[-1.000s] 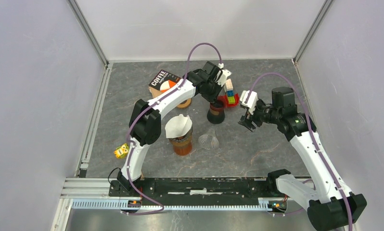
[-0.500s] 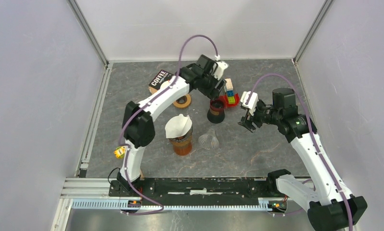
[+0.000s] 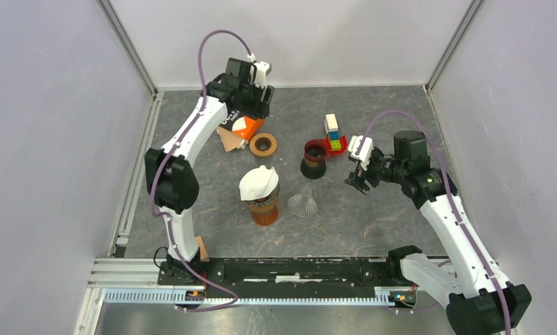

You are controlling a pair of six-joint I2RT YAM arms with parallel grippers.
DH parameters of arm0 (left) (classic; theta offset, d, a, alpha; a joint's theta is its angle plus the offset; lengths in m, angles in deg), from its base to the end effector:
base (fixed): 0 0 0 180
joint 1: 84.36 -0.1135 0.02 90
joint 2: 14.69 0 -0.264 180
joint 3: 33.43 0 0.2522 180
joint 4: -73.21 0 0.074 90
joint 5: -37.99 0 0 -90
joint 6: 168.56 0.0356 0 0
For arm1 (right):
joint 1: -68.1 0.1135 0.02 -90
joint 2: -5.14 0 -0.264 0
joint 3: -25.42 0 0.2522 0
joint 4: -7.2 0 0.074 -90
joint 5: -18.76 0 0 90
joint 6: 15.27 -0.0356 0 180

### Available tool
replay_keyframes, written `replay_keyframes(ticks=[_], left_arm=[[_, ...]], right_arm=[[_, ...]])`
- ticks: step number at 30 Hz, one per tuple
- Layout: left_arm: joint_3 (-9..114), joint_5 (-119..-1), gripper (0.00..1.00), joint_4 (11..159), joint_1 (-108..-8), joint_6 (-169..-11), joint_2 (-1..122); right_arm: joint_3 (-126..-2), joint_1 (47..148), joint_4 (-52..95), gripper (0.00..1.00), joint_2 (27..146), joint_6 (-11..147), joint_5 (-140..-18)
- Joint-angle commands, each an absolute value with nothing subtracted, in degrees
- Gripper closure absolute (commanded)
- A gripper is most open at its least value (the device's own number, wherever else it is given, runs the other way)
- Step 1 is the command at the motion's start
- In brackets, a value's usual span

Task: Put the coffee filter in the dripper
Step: Place the coffee server at the center of the board, then pick up the dripper holder from the center of the board.

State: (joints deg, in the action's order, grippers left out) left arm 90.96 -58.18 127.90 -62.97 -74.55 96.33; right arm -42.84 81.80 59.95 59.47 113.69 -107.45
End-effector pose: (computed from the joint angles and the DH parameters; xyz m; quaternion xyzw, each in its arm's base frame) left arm 0.4104 -0.1648 0.3460 0.2217 0.8827 -0.1107 0.3994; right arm 0.1805 0.0656 0.3243 -0.5005 0.7088 0.1837 0.4619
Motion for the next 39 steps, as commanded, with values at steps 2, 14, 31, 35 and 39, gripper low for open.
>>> replay_keyframes(ticks=[2,14,31,35,39], left_arm=[[86.4,-61.6,0.25,126.9,-61.6,-67.9,100.7],[85.3,-61.8,0.24,126.2,-59.1,-58.6,108.6],[82.4,-57.9,0.29,125.2,-56.6,-56.8,112.1],[81.6,-58.1,0.30,124.8,-56.4,-56.8,112.4],[81.1,-58.0,0.34,124.7,-56.2,-56.7,113.5]], right_arm=[[-40.0,81.5,57.5,0.26,58.5,116.0,-109.6],[-36.9,81.6,56.3,0.26,60.5,117.7,-113.9],[-35.6,81.5,56.8,0.27,60.0,118.5,-113.1],[-35.6,81.5,56.7,0.27,60.1,118.4,-113.1],[-35.7,81.5,56.5,0.27,60.2,118.3,-112.9]])
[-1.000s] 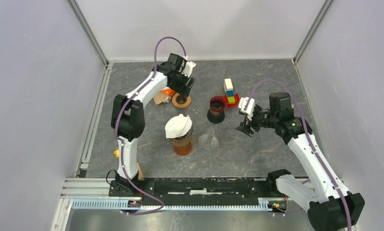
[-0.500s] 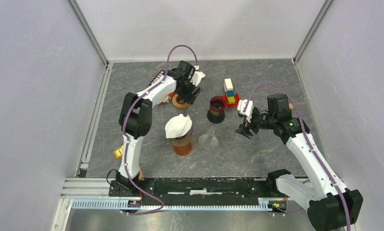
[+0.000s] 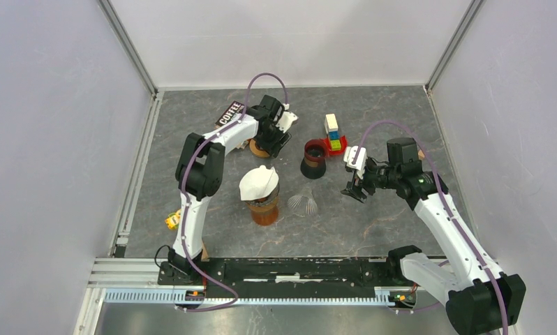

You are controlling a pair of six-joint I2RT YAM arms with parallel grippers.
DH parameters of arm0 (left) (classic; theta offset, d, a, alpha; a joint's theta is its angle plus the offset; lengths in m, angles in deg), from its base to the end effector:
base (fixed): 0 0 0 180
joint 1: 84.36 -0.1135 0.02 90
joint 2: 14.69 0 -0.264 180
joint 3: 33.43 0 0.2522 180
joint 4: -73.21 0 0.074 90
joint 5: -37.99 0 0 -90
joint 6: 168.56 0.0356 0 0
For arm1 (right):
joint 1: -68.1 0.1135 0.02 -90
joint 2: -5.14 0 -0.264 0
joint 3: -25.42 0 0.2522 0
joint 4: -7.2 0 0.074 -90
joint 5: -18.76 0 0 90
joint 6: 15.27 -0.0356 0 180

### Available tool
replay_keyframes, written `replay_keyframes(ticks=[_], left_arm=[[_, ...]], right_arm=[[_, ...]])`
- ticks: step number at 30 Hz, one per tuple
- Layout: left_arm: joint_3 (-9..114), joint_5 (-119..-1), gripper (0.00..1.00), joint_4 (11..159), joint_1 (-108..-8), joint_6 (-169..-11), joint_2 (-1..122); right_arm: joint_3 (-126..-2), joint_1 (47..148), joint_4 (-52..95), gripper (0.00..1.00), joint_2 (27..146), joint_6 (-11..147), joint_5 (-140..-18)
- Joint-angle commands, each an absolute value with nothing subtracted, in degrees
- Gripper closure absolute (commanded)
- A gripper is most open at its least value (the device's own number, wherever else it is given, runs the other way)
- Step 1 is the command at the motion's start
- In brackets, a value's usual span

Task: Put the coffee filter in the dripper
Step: Pick up the dripper holder from the center of the board.

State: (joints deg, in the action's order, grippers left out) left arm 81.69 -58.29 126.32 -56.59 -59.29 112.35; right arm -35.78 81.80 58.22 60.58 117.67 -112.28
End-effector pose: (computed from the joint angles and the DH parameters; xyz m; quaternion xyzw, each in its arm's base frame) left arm 0.4158 -0.2233 0.1730 0.3999 0.8892 -0.0693 0.2113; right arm 0.1812 0.0682 0.2846 -0.5283 0.6991 0.2237 0.4267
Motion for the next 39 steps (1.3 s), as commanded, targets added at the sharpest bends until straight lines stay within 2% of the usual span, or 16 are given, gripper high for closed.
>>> replay_keyframes(ticks=[1,3,9,15,18,24,32,39], left_arm=[[80.9,-57.9,0.37,124.3,-56.2,-56.9,113.6],[80.7,-58.0,0.41,123.9,-56.2,-57.1,113.4],[81.5,-57.5,0.66,123.9,-56.2,-56.6,109.5],[86.8,-61.4,0.68,128.8,-55.9,-56.7,104.7],[90.6,-63.0,0.72,132.2,-55.1,-57.3,103.2],[98.0,-62.3,0.76,139.0,-50.7,-55.3,101.6],[107.6,-61.8,0.75,145.5,-43.4,-56.9,102.4],[109.4,-61.8,0.72,147.3,-37.4,-58.6,105.3]], right_arm=[[-35.6,81.5,56.5,0.27,60.2,118.2,-112.6],[-35.6,81.5,56.4,0.27,60.2,118.2,-112.2],[-35.8,81.4,56.6,0.27,60.0,117.8,-111.1],[-36.6,81.0,56.8,0.27,59.4,116.4,-109.0],[-36.8,80.7,56.9,0.28,59.1,115.5,-106.9],[-36.0,79.7,58.3,0.29,58.7,115.5,-104.1],[-35.0,78.5,59.3,0.29,56.7,115.5,-103.1],[-36.5,77.7,62.0,0.29,55.7,116.7,-102.9]])
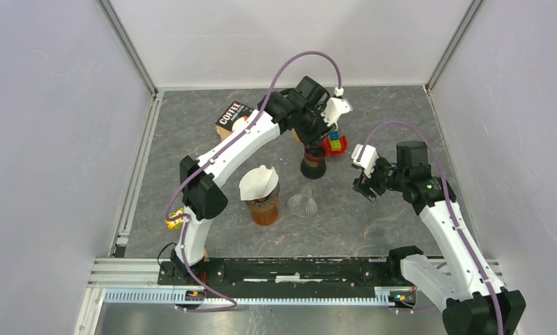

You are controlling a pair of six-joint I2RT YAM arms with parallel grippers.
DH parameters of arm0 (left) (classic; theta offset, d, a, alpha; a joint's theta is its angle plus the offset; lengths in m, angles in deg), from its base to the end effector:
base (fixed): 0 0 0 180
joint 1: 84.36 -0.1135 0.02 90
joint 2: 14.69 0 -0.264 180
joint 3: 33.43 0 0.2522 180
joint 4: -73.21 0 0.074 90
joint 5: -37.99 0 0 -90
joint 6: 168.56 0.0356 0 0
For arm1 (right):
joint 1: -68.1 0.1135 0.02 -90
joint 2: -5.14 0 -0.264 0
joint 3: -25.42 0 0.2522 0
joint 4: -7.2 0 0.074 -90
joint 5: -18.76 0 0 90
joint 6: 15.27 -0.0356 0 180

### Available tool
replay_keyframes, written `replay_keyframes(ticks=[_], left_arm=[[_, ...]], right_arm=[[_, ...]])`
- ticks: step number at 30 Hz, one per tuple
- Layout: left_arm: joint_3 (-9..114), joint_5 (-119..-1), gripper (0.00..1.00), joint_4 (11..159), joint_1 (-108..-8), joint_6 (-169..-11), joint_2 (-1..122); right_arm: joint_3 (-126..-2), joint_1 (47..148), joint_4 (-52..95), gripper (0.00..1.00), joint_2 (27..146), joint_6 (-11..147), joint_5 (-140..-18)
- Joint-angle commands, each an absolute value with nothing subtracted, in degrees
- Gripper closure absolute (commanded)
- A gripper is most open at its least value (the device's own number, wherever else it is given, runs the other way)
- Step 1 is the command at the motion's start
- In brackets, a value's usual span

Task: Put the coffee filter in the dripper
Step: Pick up the dripper holder from the center of the board, then place the dripper holder onto the coffee server.

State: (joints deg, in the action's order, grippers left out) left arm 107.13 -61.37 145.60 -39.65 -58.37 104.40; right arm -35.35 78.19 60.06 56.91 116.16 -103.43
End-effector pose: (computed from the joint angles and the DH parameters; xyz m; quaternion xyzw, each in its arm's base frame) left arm 0.3170 -0.3220 0.3518 0.5270 0.7780 -0.1459 0.3094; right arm 0.1747 0.0503 0.2882 -0.4820 0.7489 0.1439 0.4314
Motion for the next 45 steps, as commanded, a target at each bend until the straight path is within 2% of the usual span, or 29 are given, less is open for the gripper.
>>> replay_keyframes(ticks=[1,18,45], left_arm=[[109.4,-61.6,0.71,147.3,-36.7,-58.6,105.8],[109.3,-57.9,0.69,146.3,-33.8,-58.4,110.7],[107.2,-56.6,0.48,144.1,-33.8,-57.2,112.0]], right_arm=[[-36.6,77.7,62.3,0.29,55.7,116.9,-102.7],[-36.7,77.3,63.8,0.29,55.7,118.1,-103.8],[-35.6,77.2,67.1,0.29,54.0,121.4,-106.1]])
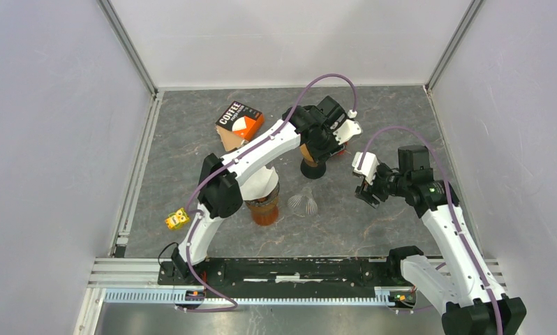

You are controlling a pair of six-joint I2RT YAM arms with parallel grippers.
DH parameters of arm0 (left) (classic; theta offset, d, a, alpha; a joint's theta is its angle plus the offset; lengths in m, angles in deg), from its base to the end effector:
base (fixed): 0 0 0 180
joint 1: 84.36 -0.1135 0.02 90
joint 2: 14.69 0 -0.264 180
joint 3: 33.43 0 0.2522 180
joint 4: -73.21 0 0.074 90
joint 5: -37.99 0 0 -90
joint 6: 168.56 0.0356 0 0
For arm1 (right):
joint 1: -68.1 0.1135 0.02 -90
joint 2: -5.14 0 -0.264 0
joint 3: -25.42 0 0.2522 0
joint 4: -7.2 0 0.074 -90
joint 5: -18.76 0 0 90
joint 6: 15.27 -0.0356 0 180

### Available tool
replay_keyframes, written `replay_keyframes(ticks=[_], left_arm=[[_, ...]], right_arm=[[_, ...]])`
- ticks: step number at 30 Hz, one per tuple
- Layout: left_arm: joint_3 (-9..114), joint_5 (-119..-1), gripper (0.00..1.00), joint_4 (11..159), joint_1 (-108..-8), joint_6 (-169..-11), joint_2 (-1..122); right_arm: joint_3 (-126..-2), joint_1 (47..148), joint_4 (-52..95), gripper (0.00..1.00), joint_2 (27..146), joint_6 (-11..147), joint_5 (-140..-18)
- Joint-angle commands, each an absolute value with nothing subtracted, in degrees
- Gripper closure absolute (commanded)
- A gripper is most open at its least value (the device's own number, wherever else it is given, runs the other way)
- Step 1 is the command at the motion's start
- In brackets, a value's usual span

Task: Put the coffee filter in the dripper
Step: Place the dripper holder onto the coffee server, then pick up the coffee dripper from the center of the board.

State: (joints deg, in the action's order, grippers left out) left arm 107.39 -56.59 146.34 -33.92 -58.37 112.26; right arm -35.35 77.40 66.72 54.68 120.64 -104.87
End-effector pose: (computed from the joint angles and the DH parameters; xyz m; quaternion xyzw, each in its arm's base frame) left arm 0.3032 -0.3715 0.2908 0.5656 0.7801 -0.1063 0.2456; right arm 0.1597 0.0461 0.2861 -0.5058 0.7450 0.1496 0.4084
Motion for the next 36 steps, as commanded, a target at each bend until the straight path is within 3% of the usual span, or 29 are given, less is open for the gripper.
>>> replay_keyframes(ticks=[1,6,10,12,20,27,36], left_arm=[[107.2,-56.6,0.47,144.1,-33.8,-57.2,111.7],[108.2,-56.4,0.36,144.1,-33.9,-57.5,109.6],[109.4,-57.0,0.10,144.2,-33.8,-58.1,106.5],[109.7,-57.2,0.05,144.2,-33.8,-58.1,104.6],[106.4,-55.2,0.03,144.5,-35.9,-58.4,94.8],[101.2,-53.9,0.07,142.0,-42.6,-62.3,88.4],[90.0,-56.0,0.06,136.1,-47.3,-63.2,81.5]], right_arm=[[-35.7,77.2,67.1,0.29,54.0,121.5,-106.1],[-36.8,77.2,69.3,0.29,54.0,124.3,-107.6],[-38.1,77.3,72.9,0.27,53.8,130.3,-111.5],[-38.7,77.4,73.3,0.25,53.8,131.6,-113.9],[-37.3,83.9,58.7,0.27,57.5,121.4,-116.0],[-33.2,98.8,39.3,0.27,64.4,106.1,-103.7],[-33.9,110.3,35.0,0.28,76.6,103.8,-89.5]])
